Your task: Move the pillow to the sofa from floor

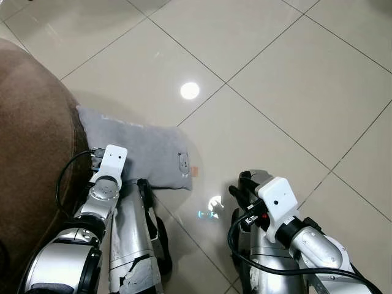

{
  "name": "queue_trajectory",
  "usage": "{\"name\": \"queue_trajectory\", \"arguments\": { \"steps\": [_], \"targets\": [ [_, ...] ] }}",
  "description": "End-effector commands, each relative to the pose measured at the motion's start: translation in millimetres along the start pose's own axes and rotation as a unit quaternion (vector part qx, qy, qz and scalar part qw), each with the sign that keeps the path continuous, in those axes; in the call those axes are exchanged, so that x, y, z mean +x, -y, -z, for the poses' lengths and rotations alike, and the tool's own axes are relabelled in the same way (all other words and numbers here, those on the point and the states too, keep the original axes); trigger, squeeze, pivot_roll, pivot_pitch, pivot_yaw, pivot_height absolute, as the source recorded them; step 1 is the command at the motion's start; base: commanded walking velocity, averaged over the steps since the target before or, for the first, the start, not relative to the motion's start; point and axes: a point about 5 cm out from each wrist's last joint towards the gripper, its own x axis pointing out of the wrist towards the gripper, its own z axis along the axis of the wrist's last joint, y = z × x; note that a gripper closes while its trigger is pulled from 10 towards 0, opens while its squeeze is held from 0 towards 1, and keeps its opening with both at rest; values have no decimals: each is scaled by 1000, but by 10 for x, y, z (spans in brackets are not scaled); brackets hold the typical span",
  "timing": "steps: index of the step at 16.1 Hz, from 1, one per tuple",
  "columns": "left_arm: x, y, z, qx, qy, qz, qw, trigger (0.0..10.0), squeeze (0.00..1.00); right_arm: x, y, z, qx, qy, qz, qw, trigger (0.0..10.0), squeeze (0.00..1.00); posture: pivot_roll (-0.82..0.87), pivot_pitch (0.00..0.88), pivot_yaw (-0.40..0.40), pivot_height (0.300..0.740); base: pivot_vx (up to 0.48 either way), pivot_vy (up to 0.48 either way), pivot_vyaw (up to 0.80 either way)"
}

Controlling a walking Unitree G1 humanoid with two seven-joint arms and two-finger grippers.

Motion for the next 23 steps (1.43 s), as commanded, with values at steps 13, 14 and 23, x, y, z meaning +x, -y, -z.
{"name": "queue_trajectory", "arguments": {
  "steps": [13, 14, 23],
  "targets": [
    [-4, 100, -21, -50, 1, 32, 998, 0, 0, 39, 5, 96, 14, 4, 7, 1000, 10000, 0, -78, 295, 62, 496, 0, 0, 0],
    [3, 128, -88, -68, 13, 44, 997, 0, 0, 55, 24, 110, 14, 4, 13, 1000, 10000, 0, -78, 269, 60, 496, 0, 0, 0],
    [-539, 36, -1447, -229, 353, 160, 893, 1176, 0, 94, 308, -208, 54, 92, 168, 980, 10000, 0, -101, 6, 56, 516, 0, 0, 0]
  ]
}}
